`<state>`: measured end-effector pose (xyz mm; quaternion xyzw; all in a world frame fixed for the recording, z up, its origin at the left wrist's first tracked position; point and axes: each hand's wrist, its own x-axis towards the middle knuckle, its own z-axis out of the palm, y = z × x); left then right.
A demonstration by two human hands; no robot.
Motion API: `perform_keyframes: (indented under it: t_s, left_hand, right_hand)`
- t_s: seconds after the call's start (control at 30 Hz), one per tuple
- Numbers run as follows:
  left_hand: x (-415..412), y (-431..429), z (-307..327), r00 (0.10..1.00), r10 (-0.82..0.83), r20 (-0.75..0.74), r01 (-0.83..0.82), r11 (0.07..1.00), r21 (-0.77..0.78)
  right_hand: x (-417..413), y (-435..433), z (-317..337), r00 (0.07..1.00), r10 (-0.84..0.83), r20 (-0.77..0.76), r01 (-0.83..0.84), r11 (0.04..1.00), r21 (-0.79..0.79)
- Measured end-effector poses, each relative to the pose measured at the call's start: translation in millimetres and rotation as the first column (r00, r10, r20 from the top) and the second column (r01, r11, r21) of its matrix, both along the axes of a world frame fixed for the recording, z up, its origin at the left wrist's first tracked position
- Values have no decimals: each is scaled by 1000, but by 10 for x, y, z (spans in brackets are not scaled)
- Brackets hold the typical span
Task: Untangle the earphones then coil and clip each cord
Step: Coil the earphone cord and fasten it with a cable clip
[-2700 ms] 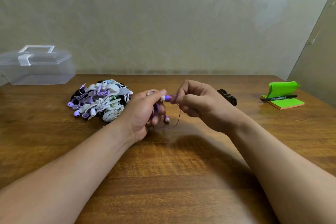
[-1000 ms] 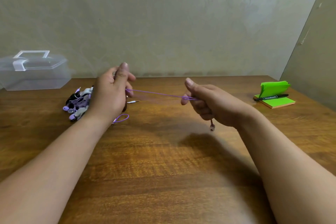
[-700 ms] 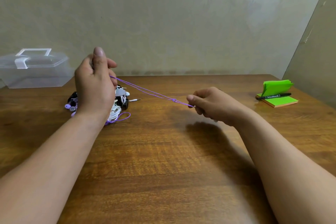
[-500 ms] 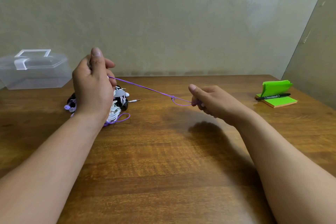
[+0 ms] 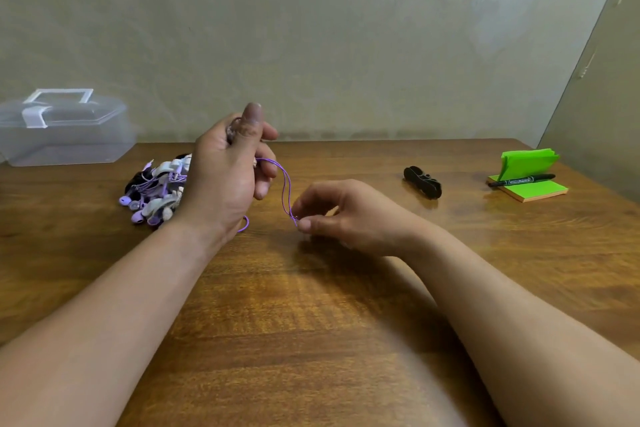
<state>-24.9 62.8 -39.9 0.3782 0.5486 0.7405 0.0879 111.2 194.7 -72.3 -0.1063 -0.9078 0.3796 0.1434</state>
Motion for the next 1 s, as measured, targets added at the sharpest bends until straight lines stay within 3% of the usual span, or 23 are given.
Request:
perform_keyframes:
  t_s: [0.1,0.2,0.23,0.3,0.37,0.47,0.53,0.6,0.67,0.73,0.8,0.87,0.93,0.97,1.0]
  left_hand:
    - [-74,-1,-4,999,-22,44,23,999,-23]
    - [-161,-5,-49,996,-91,14,92,971,-221]
    - [-184,-18,-82,989,-139,-42,115,926,-359]
    - [-201,-64,-144,934,-261,-244,34,744,-667]
    - [-168,-110,-167,874,-357,-330,-60,595,-802]
    - [-118,-197,-55,886,-337,-319,-72,579,-812]
    - [-123,-270,37,865,-262,-429,-206,593,-778]
    - [-153,-325,97,755,-130,-643,-452,607,-653]
    - [-185,-344,160,679,4,-734,-563,644,-518]
    - [-187,-373,240,764,-13,-645,-480,657,-582]
    - [-157,-411,294,807,-146,-572,-420,539,-730]
    - [-121,-422,310,729,-218,-649,-520,439,-732]
    - [-71,-357,268,590,-175,-788,-647,481,-591]
    - [-53,-296,234,558,-148,-817,-637,554,-536]
    - [-16,-237,190,587,-152,-796,-550,646,-529]
  right_hand:
    - [19,13,18,999,-20,-32,17,997,-72]
    - [109,105,96,983,-104,-150,75,980,-186]
    - [145,139,133,968,-148,-203,93,961,-260]
    - [215,206,219,934,-229,-275,101,905,-413]
    - [269,261,289,914,-268,-304,80,854,-515]
    - [304,300,320,907,-292,-305,86,835,-543]
    - [306,301,318,908,-289,-302,90,841,-534]
    - [299,292,310,909,-283,-305,78,836,-542]
    - [293,272,317,908,-280,-310,68,831,-552]
    - [280,254,322,909,-276,-312,58,826,-560]
    - [279,240,335,914,-266,-308,50,825,-563]
    - [282,236,343,919,-256,-300,51,831,-554]
    - [281,231,343,921,-250,-300,55,843,-534]
    - [281,228,341,922,-244,-301,54,849,-525]
    - [280,220,337,924,-236,-300,50,854,-518]
